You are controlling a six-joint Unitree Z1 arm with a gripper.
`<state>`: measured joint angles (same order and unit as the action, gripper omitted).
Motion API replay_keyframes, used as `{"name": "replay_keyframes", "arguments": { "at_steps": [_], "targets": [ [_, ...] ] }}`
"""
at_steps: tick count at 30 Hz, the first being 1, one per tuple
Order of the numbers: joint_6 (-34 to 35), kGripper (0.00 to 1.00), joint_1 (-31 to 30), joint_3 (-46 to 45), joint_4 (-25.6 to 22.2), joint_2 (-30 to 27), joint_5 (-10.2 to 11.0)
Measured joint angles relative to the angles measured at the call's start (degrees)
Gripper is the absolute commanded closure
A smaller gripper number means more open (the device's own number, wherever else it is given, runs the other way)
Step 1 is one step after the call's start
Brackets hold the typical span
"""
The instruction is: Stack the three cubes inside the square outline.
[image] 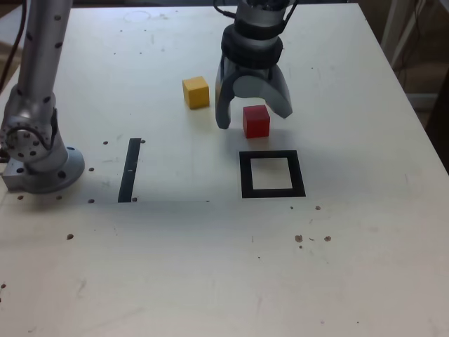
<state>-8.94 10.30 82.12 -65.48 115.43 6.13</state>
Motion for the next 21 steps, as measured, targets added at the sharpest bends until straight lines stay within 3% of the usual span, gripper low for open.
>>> {"name": "replay_keyframes", "arguments": {
  "at_steps": [21],
  "targets": [
    [0.5,0.20,0.2,0.7,2.0,3.2,0.7]
  ]
}}
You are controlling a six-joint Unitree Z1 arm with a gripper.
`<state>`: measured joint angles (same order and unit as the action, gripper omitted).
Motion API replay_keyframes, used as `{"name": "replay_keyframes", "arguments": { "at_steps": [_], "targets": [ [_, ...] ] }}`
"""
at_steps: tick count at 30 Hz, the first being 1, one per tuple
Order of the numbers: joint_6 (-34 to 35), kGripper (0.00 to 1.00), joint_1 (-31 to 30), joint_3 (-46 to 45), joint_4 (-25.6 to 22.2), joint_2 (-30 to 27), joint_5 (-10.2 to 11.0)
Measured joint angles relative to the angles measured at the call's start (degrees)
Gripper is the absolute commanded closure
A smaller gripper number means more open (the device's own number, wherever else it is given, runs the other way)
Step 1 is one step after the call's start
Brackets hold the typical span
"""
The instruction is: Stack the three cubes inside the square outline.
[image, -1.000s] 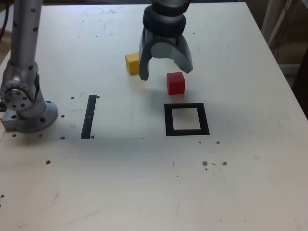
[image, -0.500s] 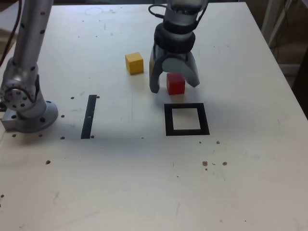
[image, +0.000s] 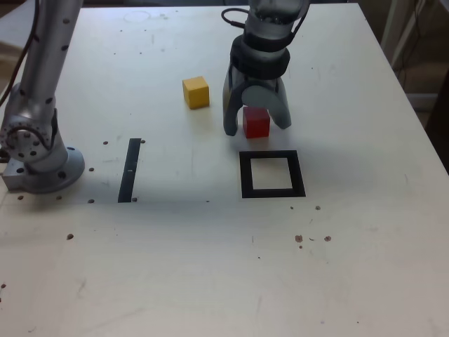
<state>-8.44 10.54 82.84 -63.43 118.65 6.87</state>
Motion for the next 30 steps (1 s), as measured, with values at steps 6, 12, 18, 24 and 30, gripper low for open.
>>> {"name": "replay_keyframes", "arguments": {
  "at_steps": [6,12,18,24,30],
  "targets": [
    [0.0,0.25,0.3,0.0,0.3,0.7,-0.2],
    [-0.1,0.34,0.3,0.1,0.4,0.9,0.1],
    [0.3,0.45,0.3,0.1,0.4,1.0,0.3],
    [0.6,0.55,0.3,0.2,0.4,1.1,0.3],
    [0.7,0.60,0.3,0.4,0.4,1.1,0.9]
  ]
}}
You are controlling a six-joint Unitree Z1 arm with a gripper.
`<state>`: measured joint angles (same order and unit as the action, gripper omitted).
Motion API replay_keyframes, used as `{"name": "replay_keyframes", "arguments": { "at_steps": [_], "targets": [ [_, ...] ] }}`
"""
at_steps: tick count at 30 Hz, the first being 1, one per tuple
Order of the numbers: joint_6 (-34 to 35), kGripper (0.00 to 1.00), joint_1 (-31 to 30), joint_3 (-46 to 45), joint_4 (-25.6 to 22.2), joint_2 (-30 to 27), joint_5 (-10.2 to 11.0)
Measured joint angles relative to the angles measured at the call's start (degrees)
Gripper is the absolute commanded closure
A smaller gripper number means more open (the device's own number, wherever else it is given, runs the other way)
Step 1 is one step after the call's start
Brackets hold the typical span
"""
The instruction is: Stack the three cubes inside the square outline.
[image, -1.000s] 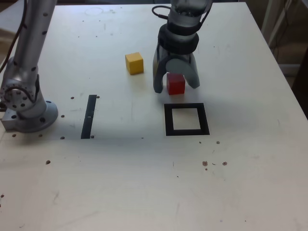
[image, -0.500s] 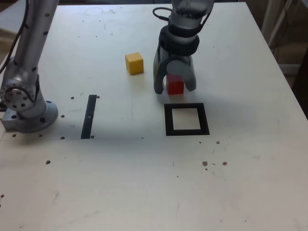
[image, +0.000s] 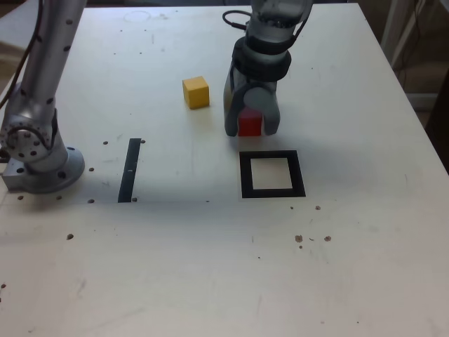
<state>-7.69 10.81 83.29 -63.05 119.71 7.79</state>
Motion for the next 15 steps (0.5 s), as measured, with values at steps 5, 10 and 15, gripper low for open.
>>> {"name": "replay_keyframes", "arguments": {
  "at_steps": [5,10,15],
  "targets": [
    [-0.2,0.61,0.0,0.9,-0.6,-0.1,0.8],
    [-1.5,0.61,0.0,1.1,-0.8,-0.3,0.4],
    [-2.3,0.61,-0.1,2.7,-2.9,-0.3,-0.4]
  ]
}}
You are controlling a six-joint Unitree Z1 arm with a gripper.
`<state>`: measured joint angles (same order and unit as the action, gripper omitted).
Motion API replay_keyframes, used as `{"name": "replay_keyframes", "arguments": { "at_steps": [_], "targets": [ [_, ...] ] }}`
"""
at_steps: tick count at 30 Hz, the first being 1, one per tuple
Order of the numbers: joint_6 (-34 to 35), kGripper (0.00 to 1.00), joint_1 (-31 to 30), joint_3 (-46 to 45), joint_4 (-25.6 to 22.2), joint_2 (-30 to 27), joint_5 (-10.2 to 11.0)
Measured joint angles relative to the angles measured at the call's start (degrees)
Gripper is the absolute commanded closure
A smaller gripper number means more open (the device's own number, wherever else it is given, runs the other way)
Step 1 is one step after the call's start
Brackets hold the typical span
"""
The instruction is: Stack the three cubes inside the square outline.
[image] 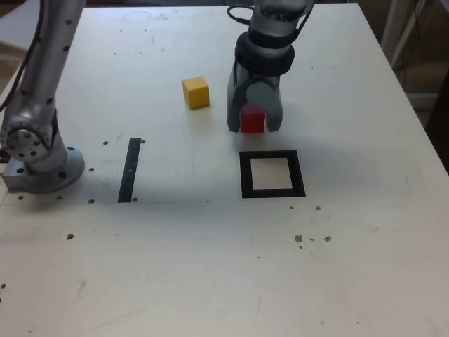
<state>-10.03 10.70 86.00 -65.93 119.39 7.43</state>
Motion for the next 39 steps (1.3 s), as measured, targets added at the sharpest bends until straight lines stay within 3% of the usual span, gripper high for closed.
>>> {"name": "replay_keyframes", "arguments": {
  "at_steps": [9,22,27,39],
  "targets": [
    [3.7,0.66,-4.0,2.3,-5.4,-1.2,-0.8],
    [10.4,0.72,-14.1,3.9,-6.5,-1.7,-2.7],
    [11.3,0.72,-15.8,4.1,-6.5,-1.5,-4.1],
    [14.2,0.72,-19.5,4.5,-4.7,1.7,-5.0]
  ]
}}
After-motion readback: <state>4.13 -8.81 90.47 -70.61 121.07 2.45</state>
